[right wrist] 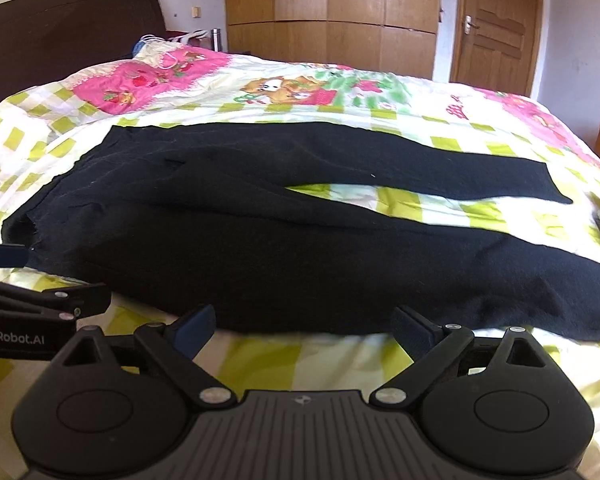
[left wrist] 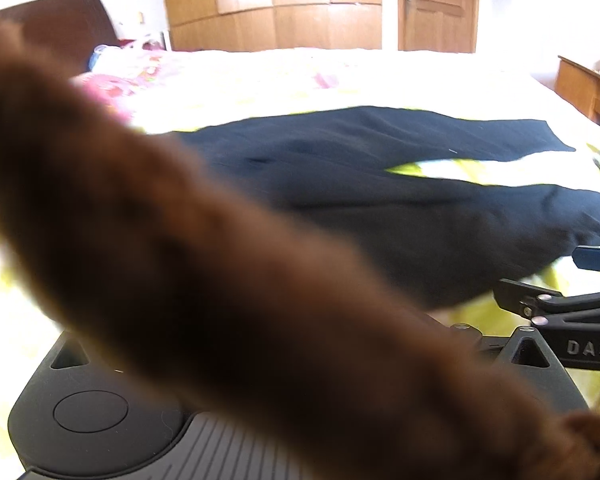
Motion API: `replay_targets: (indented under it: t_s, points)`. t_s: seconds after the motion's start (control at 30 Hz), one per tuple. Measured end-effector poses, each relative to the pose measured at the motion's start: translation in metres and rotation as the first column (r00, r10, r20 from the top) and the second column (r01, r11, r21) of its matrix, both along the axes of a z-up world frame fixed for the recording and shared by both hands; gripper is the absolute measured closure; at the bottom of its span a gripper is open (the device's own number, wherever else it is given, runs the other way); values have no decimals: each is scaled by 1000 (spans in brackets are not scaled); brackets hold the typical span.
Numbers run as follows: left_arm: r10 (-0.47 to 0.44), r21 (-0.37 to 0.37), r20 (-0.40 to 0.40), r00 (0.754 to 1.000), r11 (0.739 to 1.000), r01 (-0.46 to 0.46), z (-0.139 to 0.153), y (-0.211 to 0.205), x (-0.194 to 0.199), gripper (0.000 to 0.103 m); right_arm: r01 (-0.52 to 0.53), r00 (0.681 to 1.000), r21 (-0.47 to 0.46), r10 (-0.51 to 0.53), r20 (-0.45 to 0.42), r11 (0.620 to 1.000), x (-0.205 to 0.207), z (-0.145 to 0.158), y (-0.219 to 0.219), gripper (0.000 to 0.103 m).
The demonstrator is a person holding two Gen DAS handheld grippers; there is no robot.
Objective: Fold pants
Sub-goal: 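Grasp the waistband of the black trousers with the right gripper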
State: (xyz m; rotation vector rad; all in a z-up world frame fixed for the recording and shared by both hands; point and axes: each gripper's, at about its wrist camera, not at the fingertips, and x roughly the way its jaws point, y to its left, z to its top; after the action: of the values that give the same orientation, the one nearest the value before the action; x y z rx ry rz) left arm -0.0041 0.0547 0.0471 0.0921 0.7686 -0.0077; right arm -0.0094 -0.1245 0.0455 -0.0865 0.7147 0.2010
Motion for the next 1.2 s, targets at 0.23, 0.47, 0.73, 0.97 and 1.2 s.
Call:
replay_targets:
  t_s: [0.23,0.47,0.73,0.97,1.2]
  points:
    - [119,69,29,993,990,-121,0,75,8,0,-218,975,-61,221,34,974,16,10,74,6]
    - [218,146,52,974,964,-224,-7,154,21,0,-448,892,-94,451,17,889,30,1,158,10]
    - [237,178,21,971,955,-236,-23,211,61,8,-618,786,-133,616,-62,775,44,-28,245,19]
    - [208,121,-83,974,973,-198,-46,232,73,47,-633,774,-148,618,-140,760,61,-47,289,63]
    - [211,67,-106,972,977,-205,-44,243,66,60,-669,742,-116,650,-164,734,54,-42,293,76]
